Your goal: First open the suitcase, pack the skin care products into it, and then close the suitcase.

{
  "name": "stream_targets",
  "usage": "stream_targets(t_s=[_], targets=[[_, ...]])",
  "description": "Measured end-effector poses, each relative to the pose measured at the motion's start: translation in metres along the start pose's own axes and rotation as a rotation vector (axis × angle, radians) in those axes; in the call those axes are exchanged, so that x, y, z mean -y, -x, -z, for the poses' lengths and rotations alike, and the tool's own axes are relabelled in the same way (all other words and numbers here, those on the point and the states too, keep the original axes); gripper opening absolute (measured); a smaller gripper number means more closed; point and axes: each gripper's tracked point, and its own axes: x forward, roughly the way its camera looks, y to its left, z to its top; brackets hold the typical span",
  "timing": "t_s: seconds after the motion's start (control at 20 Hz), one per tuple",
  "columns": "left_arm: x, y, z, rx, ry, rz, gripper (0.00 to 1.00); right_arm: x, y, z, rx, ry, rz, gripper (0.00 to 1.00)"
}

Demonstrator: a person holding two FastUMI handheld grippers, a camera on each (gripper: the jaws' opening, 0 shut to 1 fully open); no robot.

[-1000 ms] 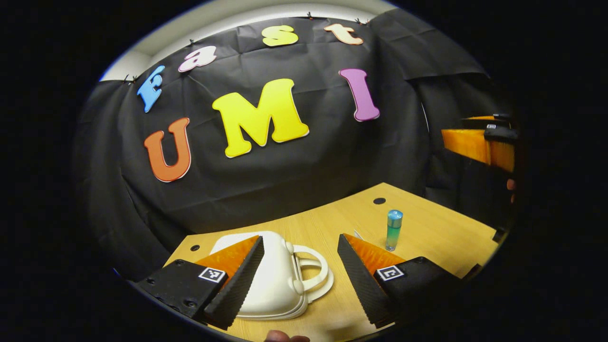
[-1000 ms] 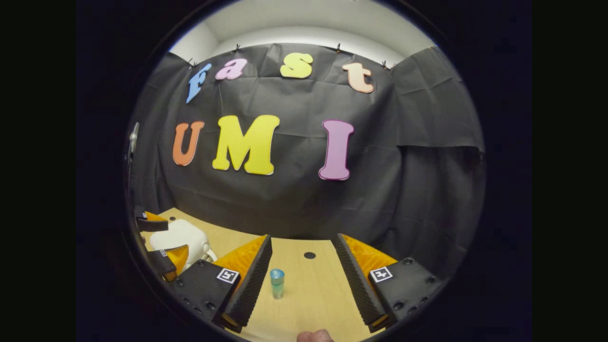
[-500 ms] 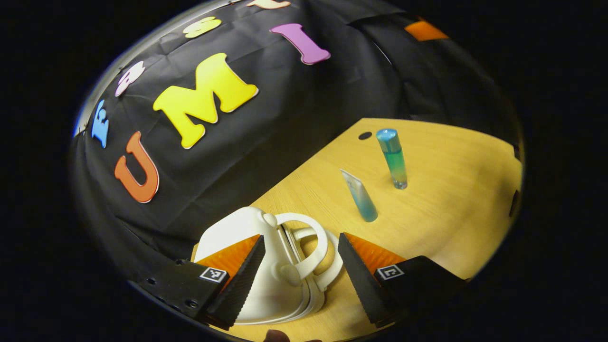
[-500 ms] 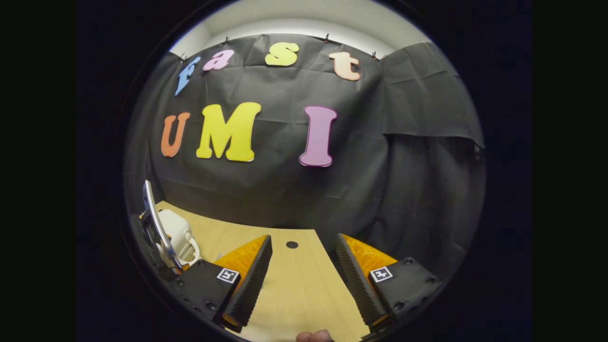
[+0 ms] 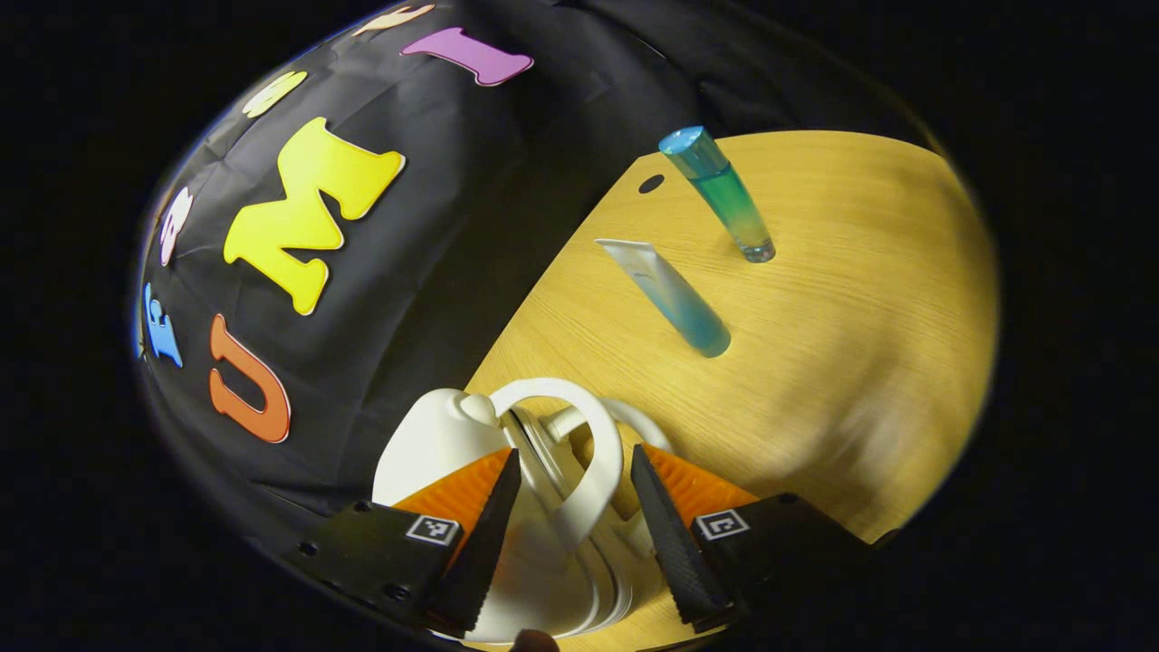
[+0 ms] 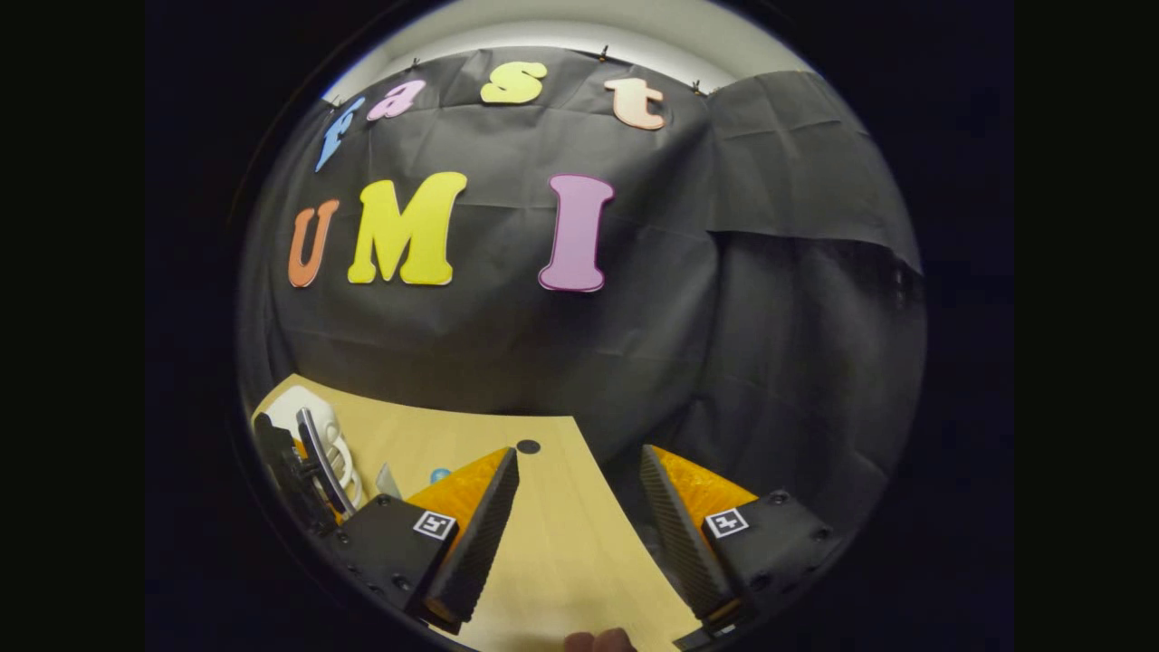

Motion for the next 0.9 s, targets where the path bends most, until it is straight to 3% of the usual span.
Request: stream_targets(t_s=[0.2,0.45,0.65,0.75,0.9], targets=[[0.005,-0.009,0.004,-0.061,-0.045,0.006,0.46,0.001,0.000,0.007,-0.015,0.002,0.000,0.81],[0.005,-0.008,-0.002,-0.056,-0.063,0.009,0.29,-0.007,0.007,0.000,0.000,-0.013,-0.025,0.81],[-0.009,0.002,-0.014,-0.008,-0.006,-0.026,0.10,-0.015,0.016,-0.006,0.024,-0.005,-0.049,0.81],[-0.018,0.008,-0.018,0.008,0.046,-0.027,0.04,-0.018,0.019,-0.011,0.038,0.003,-0.056,0.81],[-0.045,0.025,-0.027,0.078,0.115,-0.071,0.03,-0.025,0.025,-0.021,0.065,-0.004,-0.071,0.81]])
